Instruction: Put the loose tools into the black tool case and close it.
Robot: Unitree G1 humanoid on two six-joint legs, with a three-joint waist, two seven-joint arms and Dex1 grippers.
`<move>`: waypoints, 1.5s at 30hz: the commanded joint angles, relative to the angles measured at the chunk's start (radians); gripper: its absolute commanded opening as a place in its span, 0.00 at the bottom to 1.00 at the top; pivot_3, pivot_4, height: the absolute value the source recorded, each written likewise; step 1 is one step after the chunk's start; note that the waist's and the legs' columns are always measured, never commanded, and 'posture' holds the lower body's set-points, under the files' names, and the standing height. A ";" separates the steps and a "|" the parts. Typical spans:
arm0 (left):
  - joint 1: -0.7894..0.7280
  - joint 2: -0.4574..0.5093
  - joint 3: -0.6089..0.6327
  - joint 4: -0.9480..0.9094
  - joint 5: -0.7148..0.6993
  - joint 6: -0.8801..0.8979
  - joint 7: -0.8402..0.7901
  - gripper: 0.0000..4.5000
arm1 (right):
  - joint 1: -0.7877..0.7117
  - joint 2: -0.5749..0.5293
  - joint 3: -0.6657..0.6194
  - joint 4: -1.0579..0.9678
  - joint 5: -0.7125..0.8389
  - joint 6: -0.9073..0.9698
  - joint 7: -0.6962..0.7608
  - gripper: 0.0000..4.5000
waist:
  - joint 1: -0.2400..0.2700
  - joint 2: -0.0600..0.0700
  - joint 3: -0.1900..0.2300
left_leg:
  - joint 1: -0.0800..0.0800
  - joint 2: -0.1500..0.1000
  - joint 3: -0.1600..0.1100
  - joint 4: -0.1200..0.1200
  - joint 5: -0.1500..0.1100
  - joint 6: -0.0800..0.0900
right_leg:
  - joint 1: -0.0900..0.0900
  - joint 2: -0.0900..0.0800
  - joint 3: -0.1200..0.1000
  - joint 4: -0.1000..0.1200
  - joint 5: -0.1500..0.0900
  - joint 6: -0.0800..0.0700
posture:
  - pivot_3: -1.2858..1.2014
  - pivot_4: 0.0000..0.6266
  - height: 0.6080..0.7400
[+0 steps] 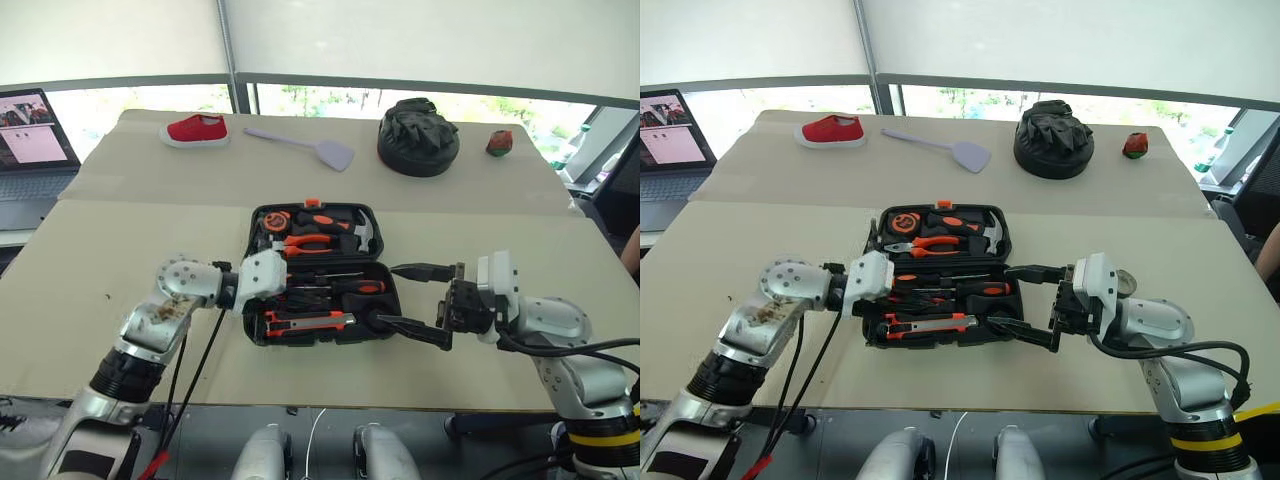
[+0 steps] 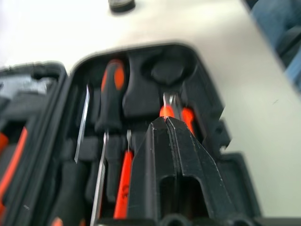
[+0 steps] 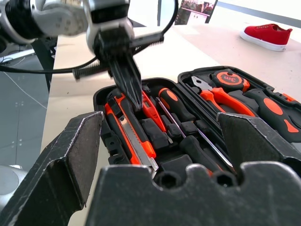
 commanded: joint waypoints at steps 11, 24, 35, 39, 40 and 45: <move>0.044 -0.027 -0.053 -0.005 0.045 0.286 0.124 0.03 | 0.005 0.003 -0.030 -0.010 0.011 -0.012 -0.008 1.00 | 0.003 0.002 -0.001 | 0.005 0.000 0.000 0.000 0.000 0.000 | 0.005 -0.001 0.000 0.001 0.000 0.000 | 0.52 0.24 1.00; 0.039 -0.058 0.006 -0.042 -0.029 0.104 0.081 0.03 | 0.001 -0.002 -0.035 -0.011 0.018 -0.002 -0.002 1.00 | 0.002 0.004 -0.003 | 0.017 0.001 0.000 -0.004 0.000 0.001 | 0.017 -0.002 0.001 -0.003 -0.001 0.001 | 0.52 0.24 1.00; 0.033 -0.042 -0.018 -0.015 -0.008 0.072 0.066 0.03 | -0.002 0.004 -0.031 -0.010 0.017 -0.001 -0.010 1.00 | -0.002 0.004 -0.003 | 0.004 0.000 0.000 -0.003 0.000 0.002 | 0.002 -0.002 0.002 -0.001 0.000 0.001 | 0.52 0.24 1.00; 0.044 -0.042 -0.038 -0.021 -0.002 0.088 0.062 0.03 | -0.002 0.002 -0.032 -0.008 0.016 -0.001 -0.011 1.00 | -0.001 0.004 -0.003 | 0.004 0.000 0.001 -0.003 0.000 0.002 | 0.002 -0.002 0.001 -0.001 0.000 0.001 | 0.52 0.24 1.00; 0.045 -0.038 -0.049 -0.003 0.025 0.096 0.078 0.03 | -0.001 0.002 -0.032 -0.007 0.016 -0.001 -0.011 1.00 | -0.001 0.004 -0.003 | 0.004 0.000 0.001 -0.003 0.000 0.002 | 0.003 -0.002 0.001 -0.001 0.000 0.001 | 0.52 0.24 1.00; 0.043 -0.027 -0.092 0.050 0.092 0.228 0.134 0.03 | 0.001 0.005 -0.032 -0.010 0.016 -0.002 -0.016 1.00 | 0.001 0.005 -0.003 | 0.006 0.000 0.000 -0.003 0.000 0.002 | 0.005 -0.002 0.001 -0.001 0.000 0.001 | 0.52 0.24 1.00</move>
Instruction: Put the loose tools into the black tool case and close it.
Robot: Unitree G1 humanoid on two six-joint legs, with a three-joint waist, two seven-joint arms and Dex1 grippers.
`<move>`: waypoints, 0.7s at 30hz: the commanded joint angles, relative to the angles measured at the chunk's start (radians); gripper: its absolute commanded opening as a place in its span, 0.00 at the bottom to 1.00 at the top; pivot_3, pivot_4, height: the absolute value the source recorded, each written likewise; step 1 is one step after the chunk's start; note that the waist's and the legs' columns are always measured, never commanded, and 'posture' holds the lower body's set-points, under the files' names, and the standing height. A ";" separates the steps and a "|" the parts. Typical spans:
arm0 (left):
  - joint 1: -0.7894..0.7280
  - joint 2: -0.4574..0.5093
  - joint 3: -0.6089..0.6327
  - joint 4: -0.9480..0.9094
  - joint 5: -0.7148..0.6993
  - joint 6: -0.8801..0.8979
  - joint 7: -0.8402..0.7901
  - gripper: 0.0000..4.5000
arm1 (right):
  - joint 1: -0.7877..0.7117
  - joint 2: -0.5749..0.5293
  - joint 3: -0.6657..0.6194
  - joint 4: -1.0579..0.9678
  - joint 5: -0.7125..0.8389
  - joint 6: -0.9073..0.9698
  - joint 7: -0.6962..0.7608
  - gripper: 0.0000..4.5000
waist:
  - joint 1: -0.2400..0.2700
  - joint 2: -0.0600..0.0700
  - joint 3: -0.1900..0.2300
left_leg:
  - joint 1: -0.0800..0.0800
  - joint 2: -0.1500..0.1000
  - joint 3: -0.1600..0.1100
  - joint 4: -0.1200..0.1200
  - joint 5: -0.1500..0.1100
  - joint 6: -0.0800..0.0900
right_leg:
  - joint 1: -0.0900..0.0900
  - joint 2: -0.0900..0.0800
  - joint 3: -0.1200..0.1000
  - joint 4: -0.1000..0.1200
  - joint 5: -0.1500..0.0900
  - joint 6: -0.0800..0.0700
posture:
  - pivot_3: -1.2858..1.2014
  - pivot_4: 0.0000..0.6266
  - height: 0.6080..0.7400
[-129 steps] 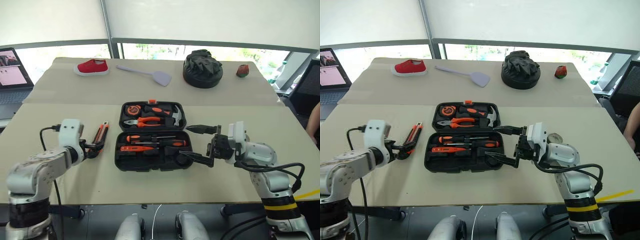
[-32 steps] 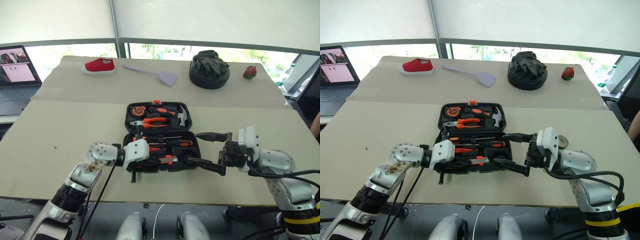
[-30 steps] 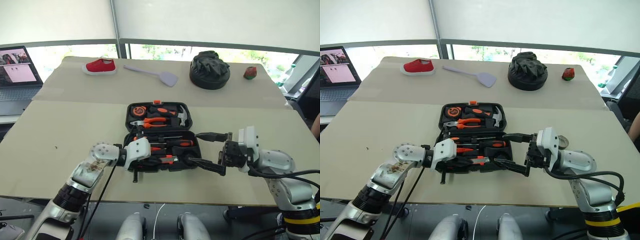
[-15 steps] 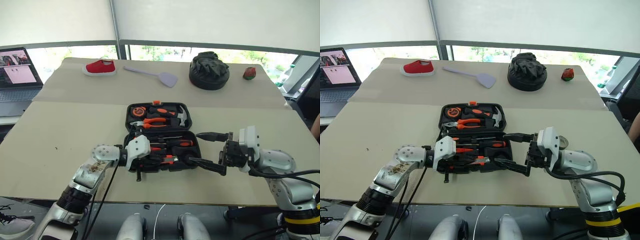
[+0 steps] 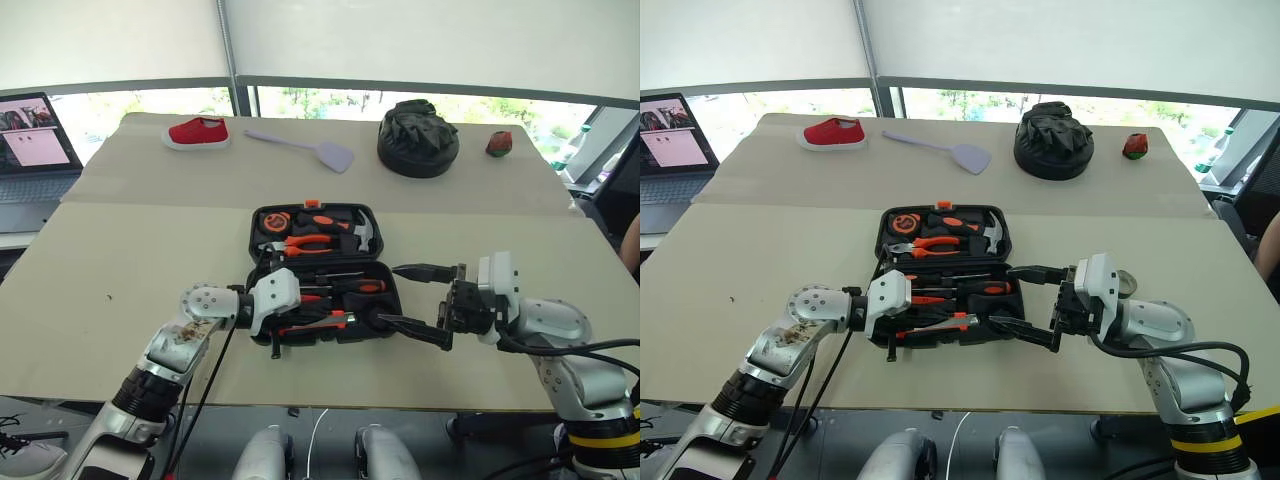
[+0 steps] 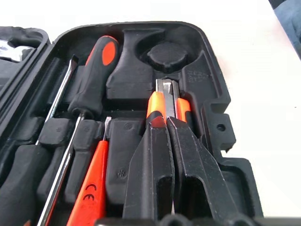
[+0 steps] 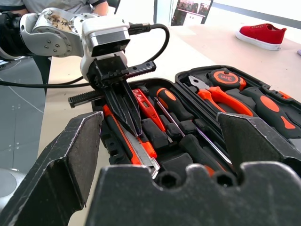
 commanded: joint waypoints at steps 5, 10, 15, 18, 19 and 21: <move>0.058 0.031 -0.073 -0.014 0.013 0.309 0.031 0.03 | 0.002 -0.010 -0.038 -0.030 0.035 0.021 -0.006 1.00 | -0.005 0.001 -0.005 | 0.005 0.001 0.000 -0.001 0.000 0.000 | 0.005 0.001 0.000 -0.001 0.000 0.000 | 0.52 0.24 1.00; 0.070 -0.021 0.030 0.013 -0.018 0.001 0.057 0.03 | 0.031 -0.025 -0.083 -0.020 0.024 0.006 -0.019 1.00 | -0.007 0.002 -0.006 | 0.013 0.002 0.000 -0.003 -0.002 0.003 | 0.012 0.001 0.000 -0.003 -0.002 0.000 | 0.52 0.24 1.00; 0.108 -0.041 0.198 -0.045 -0.195 -0.100 0.012 0.14 | 0.145 -0.036 -0.204 0.054 -0.031 -0.090 -0.035 1.00 | 0.000 0.002 -0.006 | 0.010 0.002 0.000 -0.002 -0.002 0.003 | 0.010 -0.001 0.000 -0.003 -0.002 0.000 | 0.52 0.24 1.00; 0.146 -0.001 0.288 -0.125 -0.287 -0.036 0.013 0.31 | 0.256 -0.024 -0.318 0.132 -0.068 -0.172 -0.064 1.00 | 0.003 0.002 -0.006 | 0.005 0.001 -0.001 -0.002 -0.002 0.003 | 0.007 -0.002 -0.002 -0.004 -0.001 0.000 | 0.52 0.24 1.00; 0.165 0.015 0.315 -0.143 -0.309 -0.032 0.005 0.41 | 0.292 -0.018 -0.354 0.159 -0.082 -0.203 -0.075 1.00 | 0.002 0.002 -0.006 | 0.003 0.001 -0.001 -0.001 -0.002 0.003 | 0.006 -0.002 -0.002 -0.004 -0.001 0.000 | 0.52 0.24 1.00; 0.218 0.030 0.395 -0.171 -0.406 -0.022 -0.024 0.57 | 0.361 0.002 -0.421 0.205 -0.104 -0.258 -0.106 1.00 | -0.001 0.003 -0.006 | 0.002 0.000 0.000 -0.001 -0.002 0.003 | 0.004 -0.003 0.000 -0.004 -0.001 0.001 | 0.52 0.24 1.00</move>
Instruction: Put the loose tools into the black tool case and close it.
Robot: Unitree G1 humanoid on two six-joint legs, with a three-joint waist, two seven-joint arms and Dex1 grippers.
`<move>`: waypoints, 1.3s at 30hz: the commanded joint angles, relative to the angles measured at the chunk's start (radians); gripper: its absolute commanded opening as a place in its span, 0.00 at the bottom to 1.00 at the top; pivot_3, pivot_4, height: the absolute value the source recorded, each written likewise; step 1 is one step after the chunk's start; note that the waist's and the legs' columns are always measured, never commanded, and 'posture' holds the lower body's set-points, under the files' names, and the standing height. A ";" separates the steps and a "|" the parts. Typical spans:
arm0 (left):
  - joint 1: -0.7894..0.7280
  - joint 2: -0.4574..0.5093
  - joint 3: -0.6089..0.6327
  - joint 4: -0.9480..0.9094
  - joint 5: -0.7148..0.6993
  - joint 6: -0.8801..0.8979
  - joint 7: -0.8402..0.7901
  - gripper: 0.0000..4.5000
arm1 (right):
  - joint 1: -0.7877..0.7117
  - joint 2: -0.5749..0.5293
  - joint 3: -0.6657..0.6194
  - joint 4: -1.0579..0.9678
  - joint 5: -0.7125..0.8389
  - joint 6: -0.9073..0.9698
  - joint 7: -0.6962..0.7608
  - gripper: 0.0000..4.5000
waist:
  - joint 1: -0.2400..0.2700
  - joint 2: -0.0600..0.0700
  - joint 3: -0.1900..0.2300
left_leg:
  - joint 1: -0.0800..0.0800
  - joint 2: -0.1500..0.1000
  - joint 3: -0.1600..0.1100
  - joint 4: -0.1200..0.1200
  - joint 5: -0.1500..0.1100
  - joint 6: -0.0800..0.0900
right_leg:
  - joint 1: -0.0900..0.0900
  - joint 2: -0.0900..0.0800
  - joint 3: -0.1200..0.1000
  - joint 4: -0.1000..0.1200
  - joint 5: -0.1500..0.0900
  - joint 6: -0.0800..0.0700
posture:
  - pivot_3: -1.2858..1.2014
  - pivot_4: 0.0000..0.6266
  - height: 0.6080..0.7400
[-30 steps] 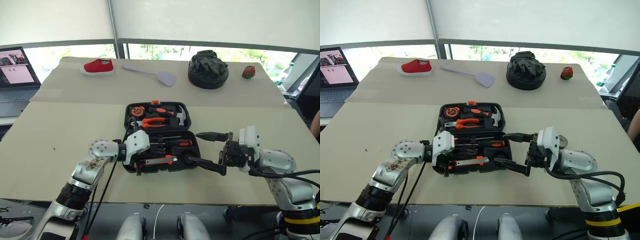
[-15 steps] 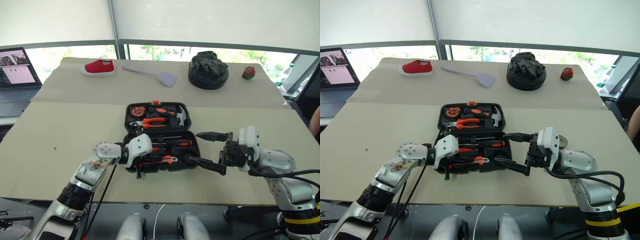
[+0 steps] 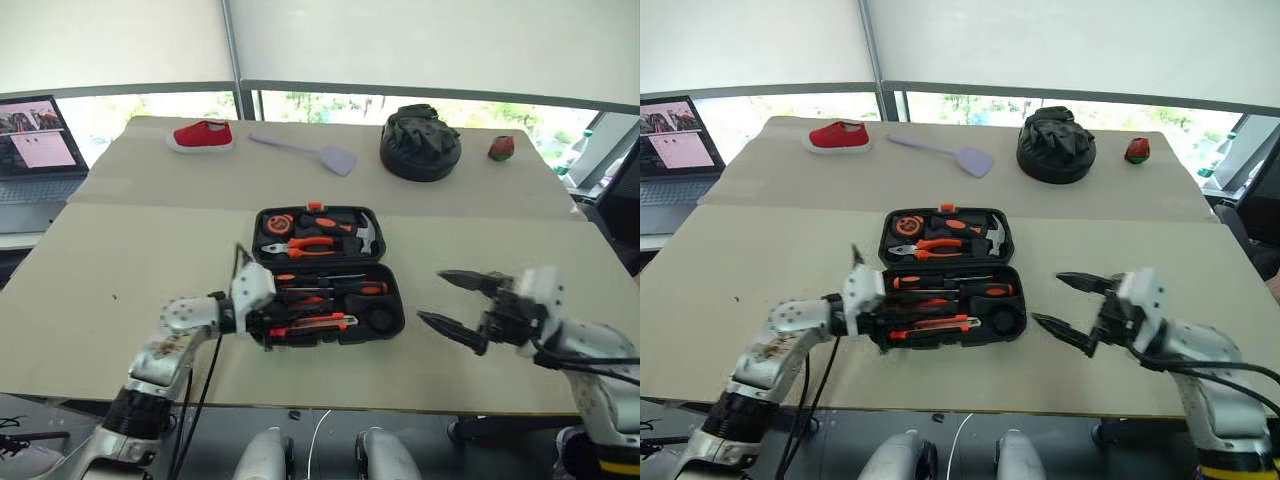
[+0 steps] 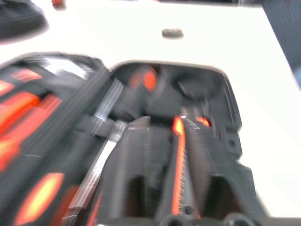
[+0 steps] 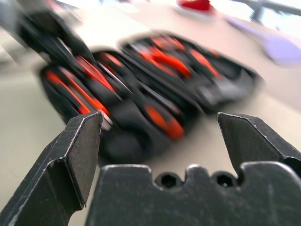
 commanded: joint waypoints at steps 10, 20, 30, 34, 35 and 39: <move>0.227 0.123 0.337 0.016 -0.235 -0.086 -0.197 0.99 | 0.213 0.038 -0.187 0.093 -0.088 -0.202 -0.083 1.00 | -0.017 0.002 0.000 | 0.004 0.002 0.002 -0.001 0.000 0.000 | 0.000 0.003 0.002 0.000 -0.003 -0.003 | 0.52 0.24 1.00; 0.120 0.135 0.163 -0.091 -0.245 -0.028 -0.248 0.99 | -0.194 -0.310 0.117 0.245 -0.211 0.120 0.048 1.00 | -0.016 0.002 0.000 | 0.002 0.001 0.004 -0.001 0.000 0.000 | -0.001 0.002 0.003 0.000 -0.001 -0.001 | 0.52 0.24 1.00; 0.101 0.104 0.127 -0.116 -0.215 -0.049 -0.208 1.00 | -0.678 -0.271 0.457 0.698 -0.482 0.093 0.067 0.89 | -0.020 0.002 0.000 | -0.004 0.000 0.005 0.000 0.000 0.000 | -0.008 0.003 0.003 0.000 -0.001 -0.001 | 0.52 0.24 1.00; 0.118 0.120 0.136 -0.138 -0.216 -0.052 -0.196 1.00 | -0.739 -0.269 0.506 0.715 -0.503 0.181 0.149 0.60 | -0.025 0.002 0.000 | -0.004 0.000 0.004 0.000 0.000 0.000 | -0.007 0.002 0.003 0.000 0.000 0.000 | 0.52 0.24 1.00; 0.118 0.121 0.136 -0.141 -0.218 -0.051 -0.192 1.00 | -0.751 -0.266 0.508 0.727 -0.510 0.171 0.147 0.55 | -0.024 0.002 0.000 | -0.004 0.000 0.004 0.000 0.000 0.000 | -0.007 0.002 0.003 0.000 0.000 0.000 | 0.52 0.24 1.00; 0.121 0.117 0.129 -0.151 -0.215 -0.054 -0.185 1.00 | -0.800 -0.255 0.516 0.776 -0.530 0.130 0.154 0.23 | -0.025 0.002 0.000 | -0.004 0.000 0.004 0.000 0.000 0.000 | -0.007 0.001 0.003 0.000 0.000 0.001 | 0.52 0.24 1.00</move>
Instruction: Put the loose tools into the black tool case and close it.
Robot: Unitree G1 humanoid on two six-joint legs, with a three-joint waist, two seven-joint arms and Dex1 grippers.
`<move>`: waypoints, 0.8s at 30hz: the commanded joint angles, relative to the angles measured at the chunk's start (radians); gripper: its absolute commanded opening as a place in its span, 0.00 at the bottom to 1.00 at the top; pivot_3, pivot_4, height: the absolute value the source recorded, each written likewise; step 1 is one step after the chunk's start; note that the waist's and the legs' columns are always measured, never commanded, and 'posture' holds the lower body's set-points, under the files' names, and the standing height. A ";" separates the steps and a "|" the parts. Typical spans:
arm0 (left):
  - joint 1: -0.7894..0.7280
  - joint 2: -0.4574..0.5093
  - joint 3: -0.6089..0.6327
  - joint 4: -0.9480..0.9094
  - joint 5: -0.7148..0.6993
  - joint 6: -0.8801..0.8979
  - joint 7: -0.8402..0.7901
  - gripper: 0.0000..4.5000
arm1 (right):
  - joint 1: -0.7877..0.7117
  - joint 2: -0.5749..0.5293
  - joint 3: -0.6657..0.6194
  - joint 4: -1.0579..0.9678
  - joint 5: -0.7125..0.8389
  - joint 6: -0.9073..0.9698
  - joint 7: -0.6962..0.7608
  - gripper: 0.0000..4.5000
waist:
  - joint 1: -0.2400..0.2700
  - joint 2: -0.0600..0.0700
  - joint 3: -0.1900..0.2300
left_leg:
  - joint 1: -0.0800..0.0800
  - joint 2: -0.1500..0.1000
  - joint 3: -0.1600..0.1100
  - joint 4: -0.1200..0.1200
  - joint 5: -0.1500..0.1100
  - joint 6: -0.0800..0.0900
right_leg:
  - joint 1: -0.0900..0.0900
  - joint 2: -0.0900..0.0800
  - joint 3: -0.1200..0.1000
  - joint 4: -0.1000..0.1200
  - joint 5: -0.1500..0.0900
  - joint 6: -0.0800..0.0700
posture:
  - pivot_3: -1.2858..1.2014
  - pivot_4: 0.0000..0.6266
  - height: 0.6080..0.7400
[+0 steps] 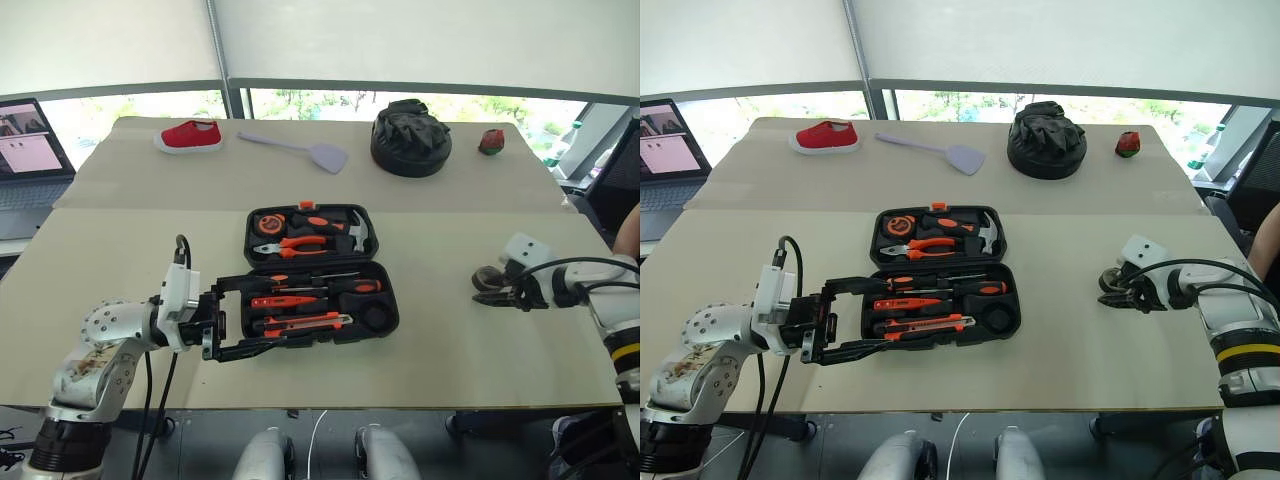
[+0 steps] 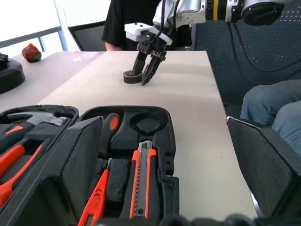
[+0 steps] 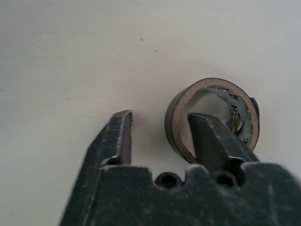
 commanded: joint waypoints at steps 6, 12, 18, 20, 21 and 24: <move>-0.017 -0.010 0.001 -0.023 0.001 -0.040 0.000 1.00 | -0.075 -0.003 -0.003 0.030 -0.010 -0.078 0.080 0.01 | 0.000 0.000 0.000 | 0.000 0.000 0.000 0.000 0.000 0.000 | -0.001 0.000 0.000 0.000 0.000 0.000 | 0.52 0.24 1.00; 0.007 -0.036 -0.004 -0.006 0.007 -0.074 -0.006 1.00 | -0.040 0.031 -0.053 -0.521 0.346 0.188 0.337 0.01 | -0.007 0.003 0.002 | 0.000 0.002 -0.001 0.000 0.000 0.000 | -0.001 0.001 0.000 0.001 0.001 -0.001 | 0.52 0.24 1.00; 0.075 -0.033 0.020 0.029 0.041 -0.116 0.004 1.00 | -0.006 0.123 0.037 -0.869 0.435 0.527 0.162 0.01 | 0.003 0.003 0.002 | 0.000 0.002 -0.003 -0.001 0.000 0.000 | -0.002 -0.001 -0.002 0.002 0.001 -0.002 | 0.52 0.24 1.00; 0.094 -0.027 0.027 0.026 0.043 -0.120 0.006 1.00 | 0.019 0.127 0.075 -0.884 0.402 0.532 0.131 0.01 | 0.013 0.002 0.002 | -0.001 0.001 -0.003 0.000 0.000 0.000 | -0.002 -0.002 -0.003 0.002 0.001 -0.002 | 0.52 0.24 1.00; 0.103 -0.024 0.031 0.021 0.043 -0.121 0.008 1.00 | 0.034 0.109 0.112 -0.885 0.362 0.510 0.127 0.01 | 0.016 0.002 0.002 | -0.002 0.000 -0.003 0.000 0.000 0.000 | -0.002 -0.003 -0.004 0.001 0.001 -0.002 | 0.52 0.24 1.00; 0.122 -0.018 0.040 0.011 0.046 -0.125 0.016 1.00 | 0.050 0.076 0.174 -0.878 0.283 0.466 0.100 0.01 | 0.022 0.002 0.002 | -0.003 -0.002 -0.003 0.002 0.000 0.000 | -0.002 -0.006 -0.004 0.000 0.001 -0.001 | 0.52 0.24 1.00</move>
